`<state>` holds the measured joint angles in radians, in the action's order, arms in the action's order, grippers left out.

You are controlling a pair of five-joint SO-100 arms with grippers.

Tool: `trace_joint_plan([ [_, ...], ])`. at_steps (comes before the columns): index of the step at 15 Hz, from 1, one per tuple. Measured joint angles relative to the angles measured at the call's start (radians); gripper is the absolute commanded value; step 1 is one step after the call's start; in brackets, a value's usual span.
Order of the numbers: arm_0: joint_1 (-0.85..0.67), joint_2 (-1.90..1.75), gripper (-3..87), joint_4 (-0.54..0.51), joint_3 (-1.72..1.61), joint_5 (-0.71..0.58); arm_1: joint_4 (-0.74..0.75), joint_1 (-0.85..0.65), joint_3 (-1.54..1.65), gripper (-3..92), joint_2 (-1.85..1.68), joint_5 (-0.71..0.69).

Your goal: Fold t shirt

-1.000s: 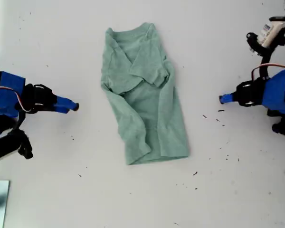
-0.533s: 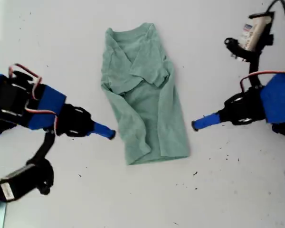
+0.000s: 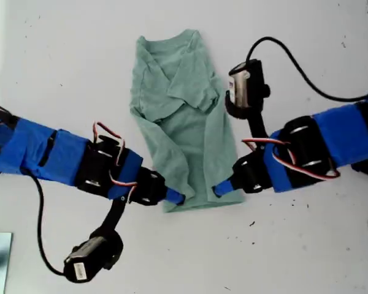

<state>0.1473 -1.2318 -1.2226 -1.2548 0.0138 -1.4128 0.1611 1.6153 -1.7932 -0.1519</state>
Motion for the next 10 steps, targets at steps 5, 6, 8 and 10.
trace_joint_plan([
  [5, -0.031, 0.241, 24.7, 0.002, 0.195, -0.012, 0.31, 0.0, 0.204, 23.6, 0.161, 0.026],
  [6, -0.038, 0.281, 13.3, 0.002, 0.233, -0.021, 0.308, 0.002, 0.184, 18.4, 0.227, 0.026],
  [8, -0.046, 0.321, -0.2, 0.015, 0.275, -0.046, 0.29, 0.014, 0.086, -0.2, 0.379, 0.026],
  [10, -0.048, 0.316, -0.2, 0.008, 0.287, -0.063, 0.21, 0.029, -0.103, -0.2, 0.494, 0.029],
])
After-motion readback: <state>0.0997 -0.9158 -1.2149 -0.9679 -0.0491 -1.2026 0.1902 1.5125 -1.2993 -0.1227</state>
